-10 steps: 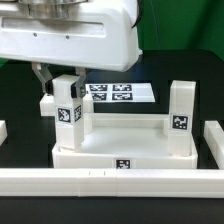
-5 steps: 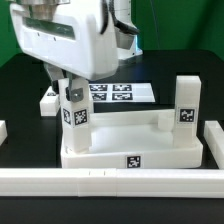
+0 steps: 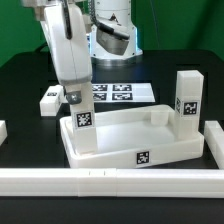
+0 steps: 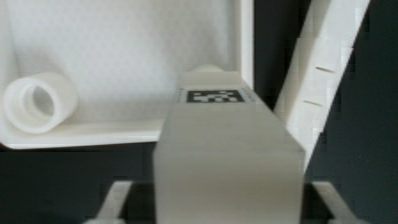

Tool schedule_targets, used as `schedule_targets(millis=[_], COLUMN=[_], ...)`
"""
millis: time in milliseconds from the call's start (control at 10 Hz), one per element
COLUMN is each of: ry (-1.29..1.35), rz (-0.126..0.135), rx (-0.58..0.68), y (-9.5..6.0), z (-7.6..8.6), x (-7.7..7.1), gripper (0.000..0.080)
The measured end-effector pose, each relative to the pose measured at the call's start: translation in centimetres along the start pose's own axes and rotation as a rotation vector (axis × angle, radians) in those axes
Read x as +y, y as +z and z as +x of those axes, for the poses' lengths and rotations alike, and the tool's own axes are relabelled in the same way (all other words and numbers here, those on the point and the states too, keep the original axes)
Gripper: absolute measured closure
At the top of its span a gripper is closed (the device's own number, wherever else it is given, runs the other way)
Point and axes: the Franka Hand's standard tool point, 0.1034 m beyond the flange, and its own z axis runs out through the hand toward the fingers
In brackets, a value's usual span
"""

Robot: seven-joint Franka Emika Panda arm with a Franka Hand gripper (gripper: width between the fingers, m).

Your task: Assemble desk

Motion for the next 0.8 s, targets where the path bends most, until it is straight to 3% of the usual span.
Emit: schedule_targets(millis=[100, 200, 300, 400, 800], ry=[-0.034, -0.075, -0.123, -0.248, -0.724], rz=[-0.001, -0.001, -0.001, -0.001, 0.003], rx=[-0.001, -0.002, -0.002, -0.001, 0.008], y=[0.0, 0.1, 0.1, 0.0, 0.1], z=[-0.1, -0.4, -0.5, -0.7, -1.4], x=[0.0, -0.1, -0.1, -0.2, -0.4], gripper=[0.0505, 0.0265, 0.0265, 0.0175, 0.0151])
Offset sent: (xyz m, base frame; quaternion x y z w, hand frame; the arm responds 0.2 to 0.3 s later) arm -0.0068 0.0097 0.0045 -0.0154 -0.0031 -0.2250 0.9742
